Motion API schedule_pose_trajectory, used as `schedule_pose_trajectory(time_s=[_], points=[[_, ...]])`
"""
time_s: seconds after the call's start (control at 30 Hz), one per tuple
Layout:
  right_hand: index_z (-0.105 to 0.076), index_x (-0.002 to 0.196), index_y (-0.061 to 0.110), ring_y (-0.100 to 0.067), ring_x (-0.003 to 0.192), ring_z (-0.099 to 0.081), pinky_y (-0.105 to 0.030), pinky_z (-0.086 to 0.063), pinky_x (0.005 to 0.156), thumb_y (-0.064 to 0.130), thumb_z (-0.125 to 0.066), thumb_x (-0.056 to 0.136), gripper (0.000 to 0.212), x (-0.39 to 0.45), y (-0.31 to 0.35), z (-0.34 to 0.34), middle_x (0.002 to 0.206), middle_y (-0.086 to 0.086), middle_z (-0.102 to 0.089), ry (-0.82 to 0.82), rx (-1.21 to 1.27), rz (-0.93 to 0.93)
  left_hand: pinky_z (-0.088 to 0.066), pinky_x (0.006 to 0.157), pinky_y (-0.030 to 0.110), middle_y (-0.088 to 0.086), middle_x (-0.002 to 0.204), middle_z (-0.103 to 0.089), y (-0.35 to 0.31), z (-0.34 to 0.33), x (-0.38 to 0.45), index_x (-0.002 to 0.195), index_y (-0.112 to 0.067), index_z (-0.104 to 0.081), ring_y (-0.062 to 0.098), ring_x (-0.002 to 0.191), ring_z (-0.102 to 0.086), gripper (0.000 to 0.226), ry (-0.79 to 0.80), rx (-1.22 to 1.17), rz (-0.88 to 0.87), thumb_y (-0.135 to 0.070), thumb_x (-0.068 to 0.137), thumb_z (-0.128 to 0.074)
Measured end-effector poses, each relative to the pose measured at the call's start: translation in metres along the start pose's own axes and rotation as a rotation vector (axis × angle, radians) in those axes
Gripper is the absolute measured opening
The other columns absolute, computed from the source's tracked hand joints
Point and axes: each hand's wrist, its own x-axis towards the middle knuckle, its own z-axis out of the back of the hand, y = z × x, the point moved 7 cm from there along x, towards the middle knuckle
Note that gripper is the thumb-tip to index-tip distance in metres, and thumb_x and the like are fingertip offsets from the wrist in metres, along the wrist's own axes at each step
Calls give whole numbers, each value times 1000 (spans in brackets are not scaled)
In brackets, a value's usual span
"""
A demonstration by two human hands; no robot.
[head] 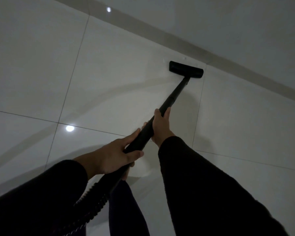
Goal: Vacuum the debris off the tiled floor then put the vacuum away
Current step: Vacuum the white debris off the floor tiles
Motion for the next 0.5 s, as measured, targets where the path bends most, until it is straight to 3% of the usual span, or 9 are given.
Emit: schedule_pose_trajectory(time_s=[0.17, 0.5], points=[[-4, 149, 53, -19, 64, -54, -30, -50, 54, 30, -43, 102, 65, 4, 15, -10, 123, -9, -38, 56, -25, 5, -51, 58, 28, 1, 72, -64, -14, 6, 0, 143, -52, -4, 12, 49, -62, 77, -52, -23, 3, -36, 89, -58], [-5, 149, 52, -19, 62, -54, -30, -50, 54, 31, -43, 101, 65, -16, 22, -31, 116, -13, -45, 89, -82, 1, -48, 59, 22, 0, 73, -65, -30, 13, -31, 143, -51, -5, 1, 46, -62, 75, -150, 25, -11, -35, 90, -57]])
